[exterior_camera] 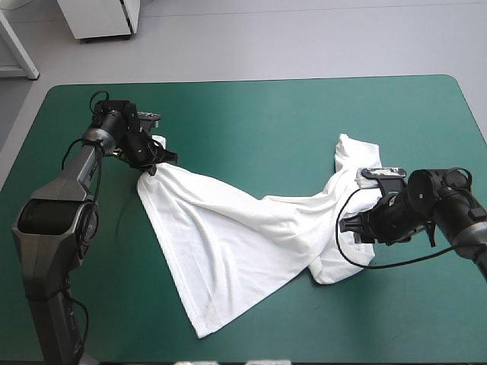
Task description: Fold the cloth
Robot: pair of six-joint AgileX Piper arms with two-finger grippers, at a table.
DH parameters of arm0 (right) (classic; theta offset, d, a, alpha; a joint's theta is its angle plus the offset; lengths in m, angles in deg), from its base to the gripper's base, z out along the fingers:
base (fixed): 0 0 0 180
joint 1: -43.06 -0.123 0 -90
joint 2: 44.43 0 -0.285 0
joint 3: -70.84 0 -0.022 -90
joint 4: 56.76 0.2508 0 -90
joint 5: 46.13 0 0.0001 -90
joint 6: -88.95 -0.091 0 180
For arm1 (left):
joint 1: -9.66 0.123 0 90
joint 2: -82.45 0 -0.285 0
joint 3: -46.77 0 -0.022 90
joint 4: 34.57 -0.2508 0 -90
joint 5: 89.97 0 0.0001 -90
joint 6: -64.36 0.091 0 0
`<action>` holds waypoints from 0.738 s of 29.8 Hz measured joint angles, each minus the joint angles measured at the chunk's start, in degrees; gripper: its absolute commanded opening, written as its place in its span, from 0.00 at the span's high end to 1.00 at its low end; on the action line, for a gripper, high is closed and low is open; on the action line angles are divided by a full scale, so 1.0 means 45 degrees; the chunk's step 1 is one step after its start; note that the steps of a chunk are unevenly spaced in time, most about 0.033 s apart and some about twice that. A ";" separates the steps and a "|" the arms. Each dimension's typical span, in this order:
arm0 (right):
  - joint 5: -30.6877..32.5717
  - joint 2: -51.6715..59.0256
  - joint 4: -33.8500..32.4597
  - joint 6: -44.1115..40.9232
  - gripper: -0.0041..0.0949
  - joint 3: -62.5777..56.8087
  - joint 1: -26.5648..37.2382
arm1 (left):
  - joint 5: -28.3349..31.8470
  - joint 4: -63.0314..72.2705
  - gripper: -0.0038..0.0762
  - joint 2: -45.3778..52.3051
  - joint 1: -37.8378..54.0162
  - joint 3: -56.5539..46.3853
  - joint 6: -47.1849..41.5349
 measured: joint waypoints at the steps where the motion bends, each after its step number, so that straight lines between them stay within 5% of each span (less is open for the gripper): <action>1: -0.0119 0.0000 -0.0153 -0.0129 0.42 -0.0275 -0.0013 | 0.0000 0.0030 0.96 0.0000 0.0015 0.0000 0.0000; 17: -0.1812 -0.1201 -0.0033 -0.0316 0.42 -0.2031 -0.0013 | 0.0000 0.0075 0.96 0.0000 0.0023 0.0000 0.0000; 22: -0.1713 -0.1875 -0.0030 -0.0314 0.58 -0.1924 -0.0013 | 0.0012 0.0099 0.96 0.0000 0.0029 0.0000 0.0000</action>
